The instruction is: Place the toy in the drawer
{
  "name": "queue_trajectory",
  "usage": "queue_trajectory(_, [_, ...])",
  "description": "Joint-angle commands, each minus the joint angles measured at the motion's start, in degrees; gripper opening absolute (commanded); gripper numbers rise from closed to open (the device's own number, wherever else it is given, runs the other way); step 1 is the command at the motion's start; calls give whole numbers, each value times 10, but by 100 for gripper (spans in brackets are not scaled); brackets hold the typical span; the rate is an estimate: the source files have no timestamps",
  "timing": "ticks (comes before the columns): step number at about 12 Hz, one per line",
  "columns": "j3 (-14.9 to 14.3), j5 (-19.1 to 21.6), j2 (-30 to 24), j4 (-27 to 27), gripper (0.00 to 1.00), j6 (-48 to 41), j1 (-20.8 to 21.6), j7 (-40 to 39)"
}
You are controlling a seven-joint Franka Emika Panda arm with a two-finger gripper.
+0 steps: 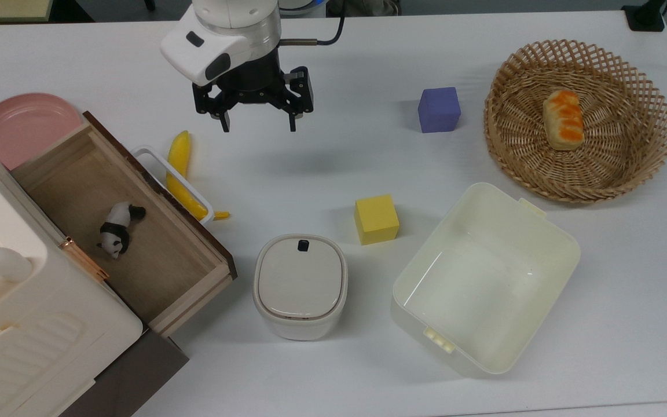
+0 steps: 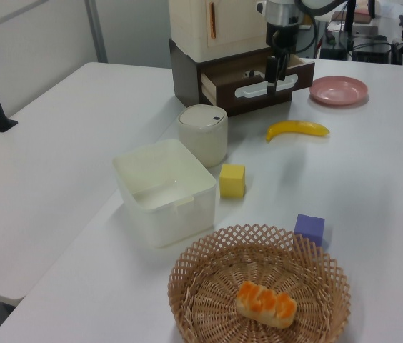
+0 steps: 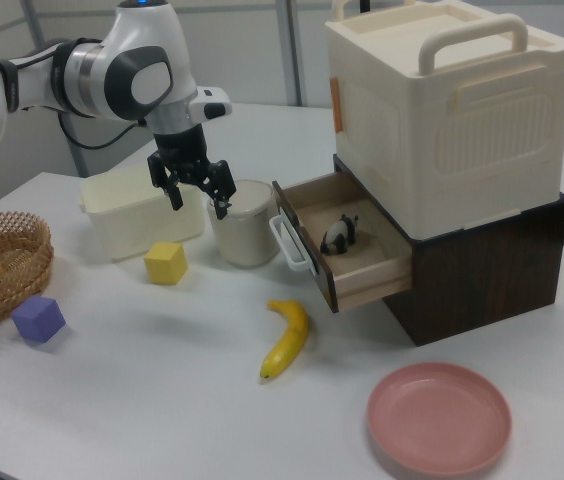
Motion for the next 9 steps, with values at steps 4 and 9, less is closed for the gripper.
queue_trajectory(4, [2,7,-50,-22,100,-85,-3,26])
queue_trajectory(9, [1,1,-50,-7,100,-75,-13,52])
